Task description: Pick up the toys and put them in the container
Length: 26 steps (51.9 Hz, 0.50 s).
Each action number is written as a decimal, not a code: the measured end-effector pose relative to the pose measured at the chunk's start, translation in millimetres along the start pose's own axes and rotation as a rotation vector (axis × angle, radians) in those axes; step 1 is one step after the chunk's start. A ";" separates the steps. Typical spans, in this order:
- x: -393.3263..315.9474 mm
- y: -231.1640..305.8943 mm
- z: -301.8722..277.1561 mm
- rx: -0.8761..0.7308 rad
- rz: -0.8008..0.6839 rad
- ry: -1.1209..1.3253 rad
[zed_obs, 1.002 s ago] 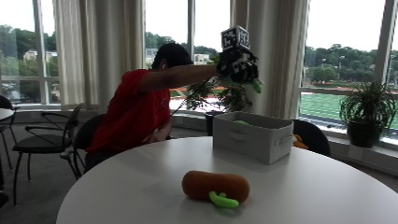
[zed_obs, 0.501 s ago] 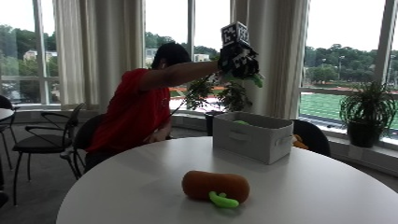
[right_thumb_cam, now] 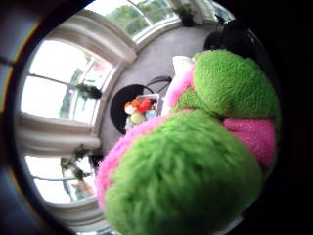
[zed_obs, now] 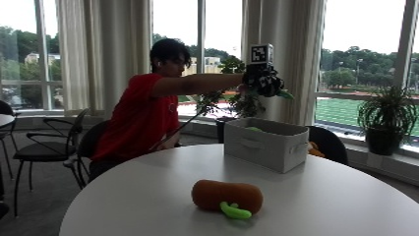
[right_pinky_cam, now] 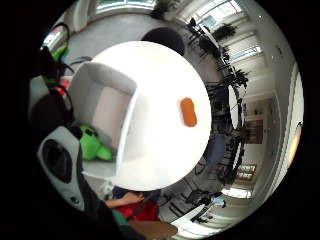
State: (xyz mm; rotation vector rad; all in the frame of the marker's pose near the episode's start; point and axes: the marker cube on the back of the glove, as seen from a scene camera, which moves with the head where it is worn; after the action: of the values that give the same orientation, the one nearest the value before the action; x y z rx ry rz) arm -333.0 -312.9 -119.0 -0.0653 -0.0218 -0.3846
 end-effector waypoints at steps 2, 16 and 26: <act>0.2 -2.2 6.2 -0.031 0.064 0.075; 8.0 2.2 27.5 -0.273 0.179 0.163; 8.7 10.6 22.1 -0.236 0.076 0.094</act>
State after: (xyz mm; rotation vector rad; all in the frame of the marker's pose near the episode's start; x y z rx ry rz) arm -321.2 -304.8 -97.3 -0.2807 0.1188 -0.3125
